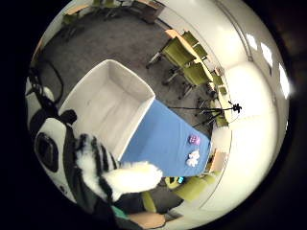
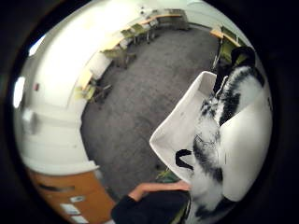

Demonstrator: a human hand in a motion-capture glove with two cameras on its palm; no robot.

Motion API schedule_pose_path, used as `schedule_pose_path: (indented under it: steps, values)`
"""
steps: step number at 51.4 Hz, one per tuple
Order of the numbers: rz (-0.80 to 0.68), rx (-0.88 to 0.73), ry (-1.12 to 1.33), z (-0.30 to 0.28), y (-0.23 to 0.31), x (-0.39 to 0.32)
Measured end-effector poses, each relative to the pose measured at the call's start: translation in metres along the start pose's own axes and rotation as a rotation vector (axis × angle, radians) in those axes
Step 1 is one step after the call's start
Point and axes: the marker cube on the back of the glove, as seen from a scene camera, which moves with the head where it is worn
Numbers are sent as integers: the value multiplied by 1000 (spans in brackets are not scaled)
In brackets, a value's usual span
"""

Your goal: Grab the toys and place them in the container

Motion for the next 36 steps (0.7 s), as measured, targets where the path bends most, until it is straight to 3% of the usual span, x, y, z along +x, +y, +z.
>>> schedule_pose_path:
  steps: [7, 16, 28, 36]
  values:
    - [99, -178, 5, 21, 4, 11]
    - [175, -132, -55, 7, 9, 26]
    - [145, -54, 123, -19, 46, 20]
    - [174, -24, 27, -39, 93, 94]
